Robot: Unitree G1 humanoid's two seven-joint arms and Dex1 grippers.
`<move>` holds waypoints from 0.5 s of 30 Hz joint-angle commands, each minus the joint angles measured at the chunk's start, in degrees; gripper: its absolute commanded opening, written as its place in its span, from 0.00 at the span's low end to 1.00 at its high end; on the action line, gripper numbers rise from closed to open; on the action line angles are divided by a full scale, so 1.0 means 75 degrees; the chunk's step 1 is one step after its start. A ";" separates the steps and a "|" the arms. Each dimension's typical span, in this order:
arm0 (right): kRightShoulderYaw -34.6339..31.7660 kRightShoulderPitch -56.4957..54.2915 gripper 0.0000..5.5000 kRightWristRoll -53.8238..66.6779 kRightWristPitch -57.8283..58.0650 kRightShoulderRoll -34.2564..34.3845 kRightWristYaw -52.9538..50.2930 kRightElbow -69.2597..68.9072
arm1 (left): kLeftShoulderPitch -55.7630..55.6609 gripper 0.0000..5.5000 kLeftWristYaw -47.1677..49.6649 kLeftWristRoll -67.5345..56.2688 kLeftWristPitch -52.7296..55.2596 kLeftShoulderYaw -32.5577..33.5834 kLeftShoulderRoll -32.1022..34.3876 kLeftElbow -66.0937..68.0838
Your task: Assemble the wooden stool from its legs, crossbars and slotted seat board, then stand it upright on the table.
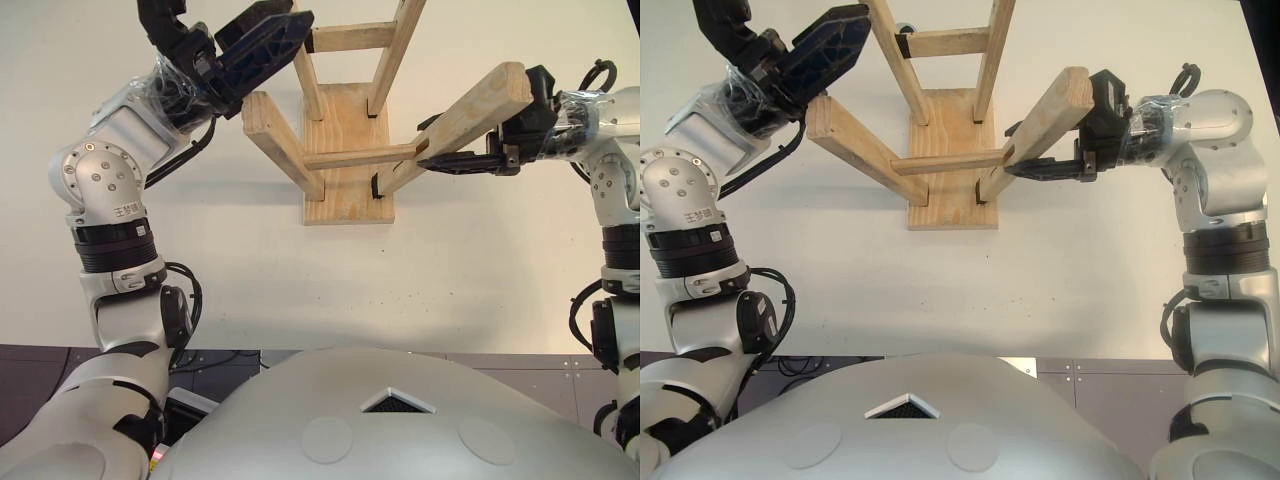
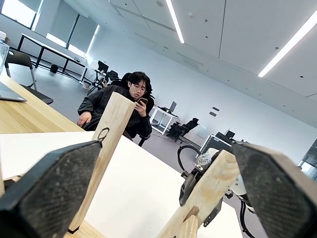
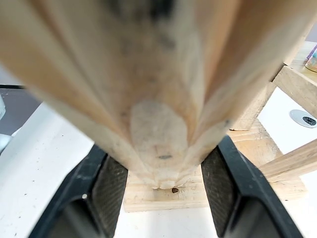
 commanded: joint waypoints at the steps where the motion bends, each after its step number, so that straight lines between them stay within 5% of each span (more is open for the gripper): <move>1: 0.0518 0.0373 0.37 -0.0637 -0.0096 0.0124 -0.0040 -0.0163 | 0.0174 0.87 0.0097 0.0161 0.0002 -0.0121 -0.0065 -0.0064; 11: 0.0838 0.0058 0.37 -0.1305 -0.0258 0.0327 -0.0898 -0.0469 | 0.0201 0.87 0.0162 0.0168 0.0010 -0.0151 -0.0105 -0.0153; 15: 0.2054 -0.0026 0.37 -0.2576 0.0391 0.0037 -0.1083 -0.0350 | 0.0237 0.87 0.0235 0.0200 -0.0032 -0.0244 -0.0184 -0.0235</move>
